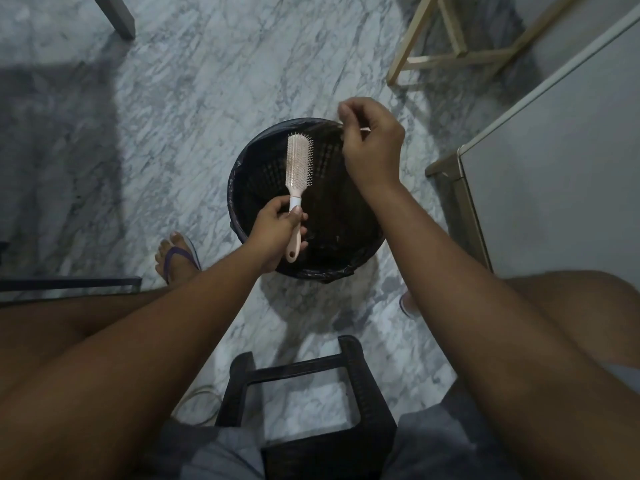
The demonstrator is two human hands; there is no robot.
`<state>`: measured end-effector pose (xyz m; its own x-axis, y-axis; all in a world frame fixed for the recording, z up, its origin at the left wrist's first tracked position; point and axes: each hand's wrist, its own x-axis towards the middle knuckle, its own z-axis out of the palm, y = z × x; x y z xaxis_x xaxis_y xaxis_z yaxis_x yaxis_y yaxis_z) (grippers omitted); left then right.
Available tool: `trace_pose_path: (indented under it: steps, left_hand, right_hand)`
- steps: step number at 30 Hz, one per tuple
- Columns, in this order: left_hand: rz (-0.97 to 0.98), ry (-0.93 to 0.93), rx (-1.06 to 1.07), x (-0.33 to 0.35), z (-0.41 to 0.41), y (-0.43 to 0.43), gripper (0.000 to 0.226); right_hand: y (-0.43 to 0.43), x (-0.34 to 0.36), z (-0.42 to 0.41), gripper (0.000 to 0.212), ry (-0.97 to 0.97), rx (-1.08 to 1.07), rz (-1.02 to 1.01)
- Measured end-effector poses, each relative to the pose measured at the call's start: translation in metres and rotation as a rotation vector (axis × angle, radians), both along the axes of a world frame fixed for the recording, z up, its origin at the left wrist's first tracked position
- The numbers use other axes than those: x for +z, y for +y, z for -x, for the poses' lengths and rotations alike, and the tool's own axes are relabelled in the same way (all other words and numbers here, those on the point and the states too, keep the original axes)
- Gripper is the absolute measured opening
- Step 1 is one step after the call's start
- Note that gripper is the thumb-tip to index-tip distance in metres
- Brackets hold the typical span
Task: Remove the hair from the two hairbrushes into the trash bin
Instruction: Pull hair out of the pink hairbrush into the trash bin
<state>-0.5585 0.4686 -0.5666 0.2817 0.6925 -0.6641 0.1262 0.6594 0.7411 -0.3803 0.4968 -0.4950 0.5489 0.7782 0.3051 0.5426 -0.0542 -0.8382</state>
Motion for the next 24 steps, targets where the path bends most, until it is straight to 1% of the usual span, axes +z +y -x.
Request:
trace_pose_path:
  steps: [1,2,4,5,6,7,9,10,11,15,19,24]
  left_hand:
    - [-0.003,-0.001,-0.003,0.000,0.000,0.001,0.025]
    - [-0.006,-0.004,-0.006,0.001,0.000,0.001,0.026]
    - [-0.013,-0.006,-0.009,0.001,0.001,0.001,0.027]
    - [-0.018,-0.003,-0.010,0.000,0.000,0.001,0.026]
    - [-0.020,0.001,-0.010,0.000,0.000,0.001,0.026]
    - [-0.021,0.001,-0.008,0.000,-0.001,0.001,0.026]
    - [-0.021,0.000,-0.007,-0.001,-0.002,0.001,0.025]
    - [-0.019,0.001,-0.011,-0.001,-0.002,0.001,0.025]
    - [-0.020,0.002,-0.016,0.000,-0.002,0.001,0.026]
    - [-0.024,0.013,-0.011,0.000,-0.005,0.001,0.031]
    - [-0.070,0.072,-0.011,-0.002,-0.009,-0.003,0.030]
    - [-0.128,0.135,-0.026,-0.005,-0.013,-0.002,0.031]
  right_hand:
    - [-0.003,-0.004,-0.003,0.015,-0.019,0.010,0.097]
    - [-0.005,-0.010,-0.008,0.017,-0.046,0.061,0.283]
    - [-0.013,-0.014,-0.010,0.026,-0.168,0.205,0.796]
    - [-0.017,-0.015,-0.009,0.032,-0.201,0.256,0.963]
    - [-0.019,-0.016,-0.006,0.037,-0.185,0.282,0.981]
    - [-0.020,-0.015,-0.001,0.042,-0.132,0.282,0.905]
    - [-0.017,-0.014,0.011,0.051,-0.070,0.247,0.657]
    - [-0.013,-0.015,0.016,0.054,-0.073,0.246,0.579]
    - [-0.010,-0.015,0.020,0.055,-0.092,0.262,0.562]
    - [-0.002,-0.020,0.027,0.046,-0.136,0.324,0.668]
    - [0.002,-0.022,0.034,0.036,-0.226,0.283,0.743]
    - [0.006,-0.024,0.034,0.016,-0.232,0.246,0.716]
